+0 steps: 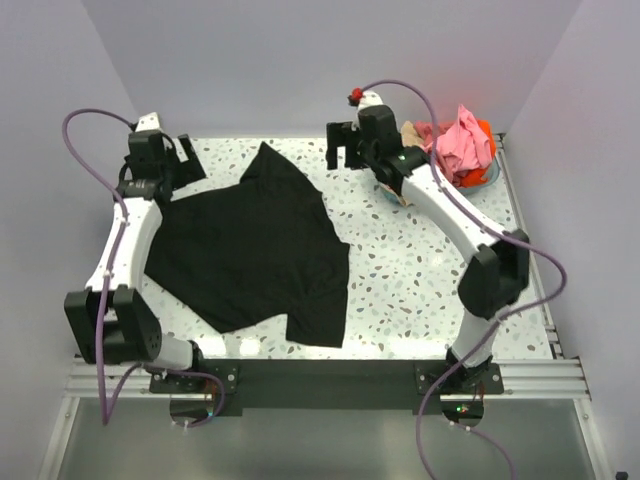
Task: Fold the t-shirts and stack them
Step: Flatten the tshirt out
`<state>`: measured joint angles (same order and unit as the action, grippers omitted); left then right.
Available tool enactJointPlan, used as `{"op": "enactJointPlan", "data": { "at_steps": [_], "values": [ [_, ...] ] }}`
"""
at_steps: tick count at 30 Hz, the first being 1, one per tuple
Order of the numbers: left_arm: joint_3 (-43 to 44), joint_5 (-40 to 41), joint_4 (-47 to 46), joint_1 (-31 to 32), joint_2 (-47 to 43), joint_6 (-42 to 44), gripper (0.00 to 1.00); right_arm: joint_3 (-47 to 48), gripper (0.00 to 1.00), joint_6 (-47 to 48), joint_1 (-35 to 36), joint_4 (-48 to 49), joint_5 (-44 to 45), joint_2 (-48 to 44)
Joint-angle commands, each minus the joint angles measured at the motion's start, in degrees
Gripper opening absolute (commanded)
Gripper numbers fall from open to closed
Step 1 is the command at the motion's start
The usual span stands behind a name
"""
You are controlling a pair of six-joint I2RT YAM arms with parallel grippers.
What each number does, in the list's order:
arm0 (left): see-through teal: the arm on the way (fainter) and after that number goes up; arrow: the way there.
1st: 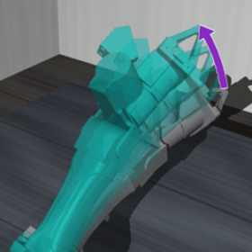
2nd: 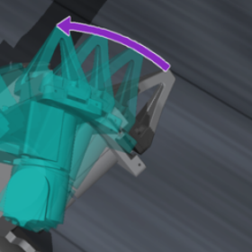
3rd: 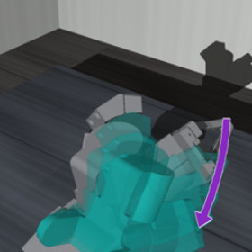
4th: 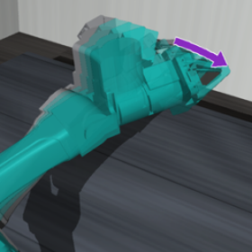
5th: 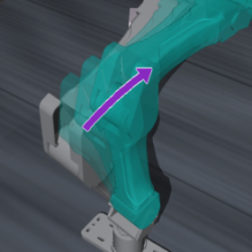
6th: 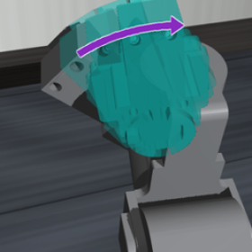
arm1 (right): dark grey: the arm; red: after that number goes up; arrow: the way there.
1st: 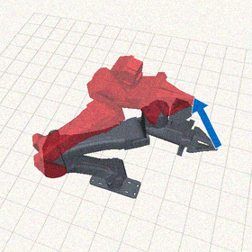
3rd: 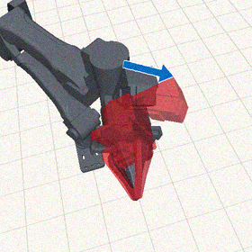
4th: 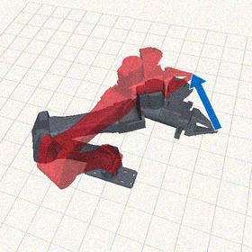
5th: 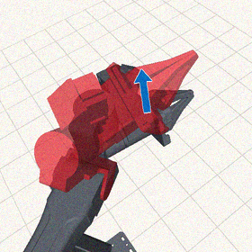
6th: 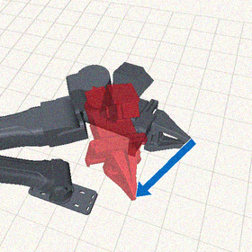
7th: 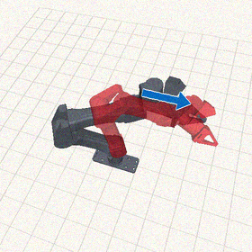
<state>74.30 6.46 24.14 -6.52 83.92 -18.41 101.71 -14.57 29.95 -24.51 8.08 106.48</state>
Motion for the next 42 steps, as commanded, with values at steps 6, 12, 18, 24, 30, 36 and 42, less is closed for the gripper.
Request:
{"op": "enactJointPlan", "data": {
  "at_steps": [6, 12, 18, 24, 30, 36, 42],
  "values": [
    [-11.45, -4.53, -6.82, 5.91, -4.20, -2.85, 1.00, -17.15, 0.97, -1.60, 6.86, 11.15, -5.88, -8.48],
    [-17.34, -1.81, -7.88, 6.00, -3.85, -3.56, 1.00, -20.76, 0.96, -2.92, 13.81, 15.02, -7.01, -4.88],
    [-18.84, 0.39, -8.67, 6.08, 0.01, -4.79, 1.00, -19.63, 0.95, -5.29, 15.83, 16.95, -9.74, 1.00],
    [-19.46, -0.48, -10.42, 6.08, 4.31, -4.97, 1.00, -17.60, 0.95, -6.96, 15.92, 15.55, -10.89, 7.07],
    [-19.37, -2.85, -11.48, 6.08, 7.74, -5.40, 1.00, -16.81, 0.95, -7.84, 15.84, 12.21, -8.78, 10.24],
    [-17.36, -2.24, -11.75, 8.71, 12.92, -5.58, 1.00, -18.39, 0.95, -10.30, 14.17, 9.05, -8.25, 12.00],
    [-13.23, -1.10, -10.87, 13.11, 18.37, -5.32, 1.00, -22.69, 0.95, -13.47, 10.74, 8.69, -8.25, 10.68]
  ]
}}
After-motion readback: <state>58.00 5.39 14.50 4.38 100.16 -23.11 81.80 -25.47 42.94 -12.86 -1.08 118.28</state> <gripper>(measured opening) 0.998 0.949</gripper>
